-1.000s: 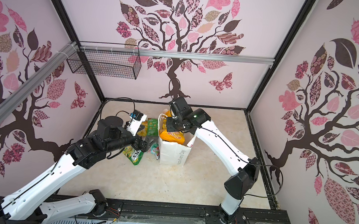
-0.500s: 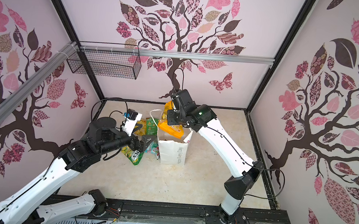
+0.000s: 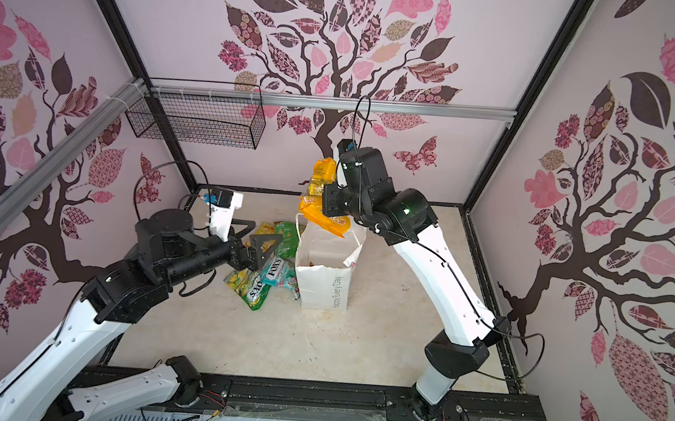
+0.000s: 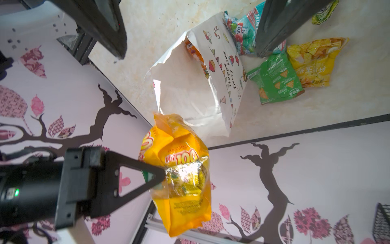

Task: Take the snacks out of the paper bag
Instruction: 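Grasp the raised yellow packet with the left gripper while the right gripper holds it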

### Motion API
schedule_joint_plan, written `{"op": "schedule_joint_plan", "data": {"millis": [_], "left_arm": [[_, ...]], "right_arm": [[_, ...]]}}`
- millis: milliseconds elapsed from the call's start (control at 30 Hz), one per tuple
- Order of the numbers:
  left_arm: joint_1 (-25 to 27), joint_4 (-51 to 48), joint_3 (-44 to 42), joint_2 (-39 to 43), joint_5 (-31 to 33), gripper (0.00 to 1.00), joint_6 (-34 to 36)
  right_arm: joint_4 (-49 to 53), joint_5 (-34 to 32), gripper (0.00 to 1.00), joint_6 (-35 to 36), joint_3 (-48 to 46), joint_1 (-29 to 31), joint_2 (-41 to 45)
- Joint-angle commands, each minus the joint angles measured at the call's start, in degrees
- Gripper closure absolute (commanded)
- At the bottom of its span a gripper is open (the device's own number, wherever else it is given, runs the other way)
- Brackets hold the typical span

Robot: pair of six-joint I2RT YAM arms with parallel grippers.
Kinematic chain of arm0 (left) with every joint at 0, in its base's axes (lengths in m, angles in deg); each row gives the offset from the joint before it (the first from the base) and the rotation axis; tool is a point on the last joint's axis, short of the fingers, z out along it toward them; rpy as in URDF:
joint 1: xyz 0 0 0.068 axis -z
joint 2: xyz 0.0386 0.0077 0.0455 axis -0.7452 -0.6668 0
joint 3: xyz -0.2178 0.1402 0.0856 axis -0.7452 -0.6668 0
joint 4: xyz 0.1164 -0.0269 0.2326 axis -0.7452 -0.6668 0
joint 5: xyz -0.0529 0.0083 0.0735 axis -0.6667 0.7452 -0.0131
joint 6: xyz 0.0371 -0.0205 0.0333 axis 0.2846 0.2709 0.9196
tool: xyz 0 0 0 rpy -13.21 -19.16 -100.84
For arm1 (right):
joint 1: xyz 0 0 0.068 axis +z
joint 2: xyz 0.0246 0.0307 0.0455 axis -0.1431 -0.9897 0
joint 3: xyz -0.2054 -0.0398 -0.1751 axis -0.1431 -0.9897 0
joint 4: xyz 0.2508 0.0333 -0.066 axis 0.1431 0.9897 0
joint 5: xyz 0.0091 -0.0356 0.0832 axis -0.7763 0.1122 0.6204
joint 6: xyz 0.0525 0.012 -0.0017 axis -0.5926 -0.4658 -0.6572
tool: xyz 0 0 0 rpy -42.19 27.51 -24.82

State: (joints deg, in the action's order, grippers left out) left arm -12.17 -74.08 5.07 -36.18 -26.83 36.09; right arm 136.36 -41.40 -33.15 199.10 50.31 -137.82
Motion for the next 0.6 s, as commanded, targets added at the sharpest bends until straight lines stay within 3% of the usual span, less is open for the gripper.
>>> {"op": "schedule_joint_plan", "data": {"millis": [0, 300, 567], "left_arm": [[-4.74, -2.67, 4.43, -1.59, -4.27, 0.06, -8.82], [-13.32, 5.15, 9.77, -6.88, -21.41, 0.08, -21.21], [-13.95, 8.82, 10.73, -9.42, -24.17, 0.09, -22.60]], "right_arm": [[-8.24, 1.00, 1.00, 3.30, 1.79, 0.32, 5.13], [-15.34, -1.46, 1.00, 9.59, -1.91, 8.47, 7.84], [-15.86, 6.00, 1.00, 6.22, -1.67, 9.93, 6.69]]}}
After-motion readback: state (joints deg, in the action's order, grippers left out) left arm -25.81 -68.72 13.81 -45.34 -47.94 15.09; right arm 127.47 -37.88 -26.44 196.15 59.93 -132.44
